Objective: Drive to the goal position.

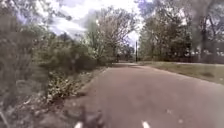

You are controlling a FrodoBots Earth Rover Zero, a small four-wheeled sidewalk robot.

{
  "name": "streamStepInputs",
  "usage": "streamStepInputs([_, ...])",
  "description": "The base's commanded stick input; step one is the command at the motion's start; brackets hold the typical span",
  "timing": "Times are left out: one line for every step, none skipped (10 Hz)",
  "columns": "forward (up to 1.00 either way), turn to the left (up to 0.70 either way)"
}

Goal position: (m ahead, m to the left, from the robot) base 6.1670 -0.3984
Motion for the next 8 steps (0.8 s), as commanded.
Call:
streamStepInputs([1.0,-0.27])
streamStepInputs([1.0,-0.27])
streamStepInputs([1.0,-0.21])
streamStepInputs([1.0,0.0])
streamStepInputs([1.0,0.0])
streamStepInputs([1.0,0.0])
streamStepInputs([1.0,0.0])
streamStepInputs([1.0,0.0])
